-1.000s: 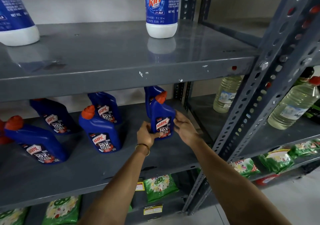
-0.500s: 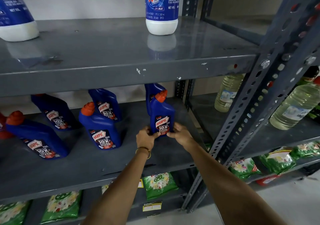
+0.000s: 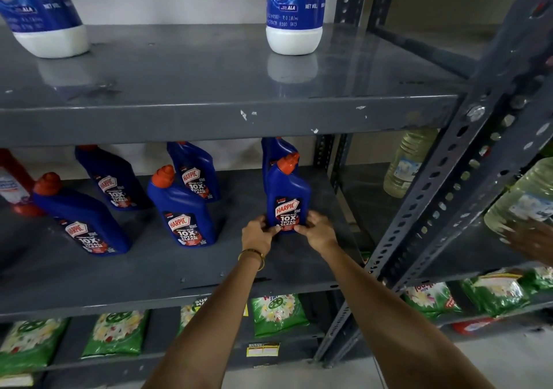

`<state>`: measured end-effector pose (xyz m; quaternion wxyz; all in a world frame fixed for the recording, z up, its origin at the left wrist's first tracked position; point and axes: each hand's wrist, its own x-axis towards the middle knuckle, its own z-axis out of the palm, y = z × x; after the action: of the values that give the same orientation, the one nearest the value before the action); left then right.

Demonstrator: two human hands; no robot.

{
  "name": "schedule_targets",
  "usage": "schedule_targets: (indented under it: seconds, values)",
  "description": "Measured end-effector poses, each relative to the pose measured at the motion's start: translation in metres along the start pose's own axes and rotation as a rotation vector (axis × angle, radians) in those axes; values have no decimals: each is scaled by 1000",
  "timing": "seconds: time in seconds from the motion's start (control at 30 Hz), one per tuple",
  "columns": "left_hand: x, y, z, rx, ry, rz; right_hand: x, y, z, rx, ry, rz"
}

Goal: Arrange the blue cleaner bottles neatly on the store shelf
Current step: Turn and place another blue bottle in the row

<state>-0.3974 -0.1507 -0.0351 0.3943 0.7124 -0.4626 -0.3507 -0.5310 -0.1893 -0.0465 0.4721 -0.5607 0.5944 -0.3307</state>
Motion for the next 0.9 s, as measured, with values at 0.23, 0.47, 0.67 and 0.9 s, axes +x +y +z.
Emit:
schedule_targets:
  seconds: [0.23,0.47,0.67,0.9]
  values:
    - [-16,-7,-5,14,-8,12,-21,2,-3,-41,14,-4]
    - [-43,-14,-13,-2,-55,23,-54,9,-2,-85,42,-10]
    - [-66,-19,-17,-31,-78,37,-80,15,-3,-77,56,-13]
    - [-78,-23,-19,-1,-114,42,-98,17,-5,-202,100,-62]
